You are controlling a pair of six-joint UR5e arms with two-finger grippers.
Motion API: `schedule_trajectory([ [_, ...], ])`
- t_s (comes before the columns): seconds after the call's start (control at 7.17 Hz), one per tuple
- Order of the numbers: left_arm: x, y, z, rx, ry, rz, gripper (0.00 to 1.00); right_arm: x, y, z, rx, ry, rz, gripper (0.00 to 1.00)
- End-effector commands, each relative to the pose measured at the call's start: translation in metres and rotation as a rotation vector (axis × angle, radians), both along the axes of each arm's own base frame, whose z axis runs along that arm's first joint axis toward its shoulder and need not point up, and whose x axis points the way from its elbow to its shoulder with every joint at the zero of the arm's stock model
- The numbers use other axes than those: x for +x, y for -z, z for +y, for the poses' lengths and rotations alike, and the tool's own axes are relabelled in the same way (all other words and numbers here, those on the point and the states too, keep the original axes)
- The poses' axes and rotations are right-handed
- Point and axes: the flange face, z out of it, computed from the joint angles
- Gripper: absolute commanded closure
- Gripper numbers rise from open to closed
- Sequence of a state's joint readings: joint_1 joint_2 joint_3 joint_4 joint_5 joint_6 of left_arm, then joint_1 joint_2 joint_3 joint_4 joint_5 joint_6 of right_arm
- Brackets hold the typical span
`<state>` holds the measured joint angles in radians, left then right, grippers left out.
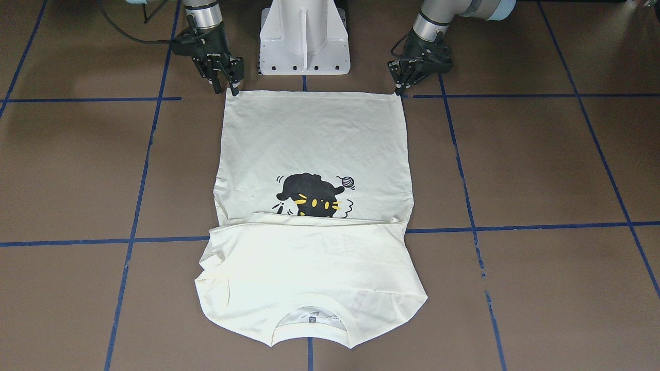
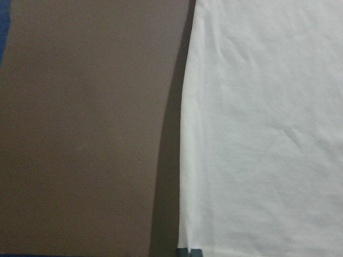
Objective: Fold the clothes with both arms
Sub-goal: 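Grasp the hem corners with both grippers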
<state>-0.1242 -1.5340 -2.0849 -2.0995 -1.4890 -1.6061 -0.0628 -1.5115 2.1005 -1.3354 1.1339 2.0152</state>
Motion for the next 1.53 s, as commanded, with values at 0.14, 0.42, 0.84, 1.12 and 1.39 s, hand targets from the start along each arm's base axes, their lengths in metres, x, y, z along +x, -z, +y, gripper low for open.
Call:
schedule_trajectory([
  [0.14, 0.000, -0.001, 0.000, 0.000, 0.000, -0.001, 1.00, -0.002, -0.002, 0.002, 0.001, 0.004, 0.017, 0.66],
  [0.42, 0.000, 0.000, 0.000, 0.000, 0.000, 0.000, 1.00, -0.002, -0.002, 0.003, 0.000, 0.005, 0.017, 0.66],
  [0.84, 0.000, -0.001, 0.000, 0.000, 0.000, -0.001, 1.00, -0.004, -0.003, 0.008, 0.001, 0.014, 0.018, 0.66],
  [1.12, 0.000, 0.000, 0.000, 0.000, 0.000, 0.000, 1.00, -0.006, -0.005, 0.011, 0.003, 0.018, 0.023, 0.67],
  [1.39, 0.000, 0.000, 0.000, 0.000, 0.000, 0.000, 1.00, -0.006, -0.004, 0.013, 0.002, 0.023, 0.020, 1.00],
])
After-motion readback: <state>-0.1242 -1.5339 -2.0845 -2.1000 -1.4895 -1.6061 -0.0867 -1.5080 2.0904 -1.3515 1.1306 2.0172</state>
